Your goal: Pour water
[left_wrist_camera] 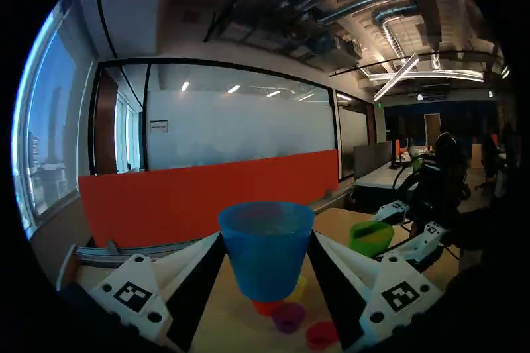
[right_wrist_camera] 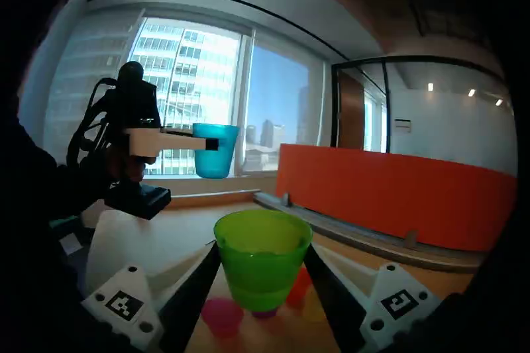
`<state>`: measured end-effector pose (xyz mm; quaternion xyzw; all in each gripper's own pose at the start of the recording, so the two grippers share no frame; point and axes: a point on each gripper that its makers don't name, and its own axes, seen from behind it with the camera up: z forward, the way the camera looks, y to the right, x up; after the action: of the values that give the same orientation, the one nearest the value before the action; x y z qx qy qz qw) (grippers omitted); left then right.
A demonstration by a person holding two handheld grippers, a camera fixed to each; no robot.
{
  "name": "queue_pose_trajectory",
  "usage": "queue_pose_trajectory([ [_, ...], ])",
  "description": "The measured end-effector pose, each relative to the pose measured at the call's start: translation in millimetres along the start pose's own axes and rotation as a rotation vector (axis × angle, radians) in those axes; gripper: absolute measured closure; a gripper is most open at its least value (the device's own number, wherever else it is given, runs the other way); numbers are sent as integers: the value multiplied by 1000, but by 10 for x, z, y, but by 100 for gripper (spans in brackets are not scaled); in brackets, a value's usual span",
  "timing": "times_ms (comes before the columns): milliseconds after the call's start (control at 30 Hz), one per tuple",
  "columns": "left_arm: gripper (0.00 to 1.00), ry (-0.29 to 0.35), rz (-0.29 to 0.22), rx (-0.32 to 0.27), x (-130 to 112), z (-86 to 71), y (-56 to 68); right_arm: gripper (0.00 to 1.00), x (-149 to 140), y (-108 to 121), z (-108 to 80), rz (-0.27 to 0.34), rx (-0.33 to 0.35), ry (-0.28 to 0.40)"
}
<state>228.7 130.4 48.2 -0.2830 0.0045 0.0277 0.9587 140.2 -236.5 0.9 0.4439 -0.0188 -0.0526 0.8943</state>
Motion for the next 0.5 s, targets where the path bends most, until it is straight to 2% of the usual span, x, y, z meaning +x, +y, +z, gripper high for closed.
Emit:
queue_pose_trajectory([
  [300,16,-25,8,3,-178,-95,-6,12,14,166,-166,4,-37,-1],
  [500,16,-41,5,-4,-288,-131,-6,12,33,199,-213,3,-48,-4],
])
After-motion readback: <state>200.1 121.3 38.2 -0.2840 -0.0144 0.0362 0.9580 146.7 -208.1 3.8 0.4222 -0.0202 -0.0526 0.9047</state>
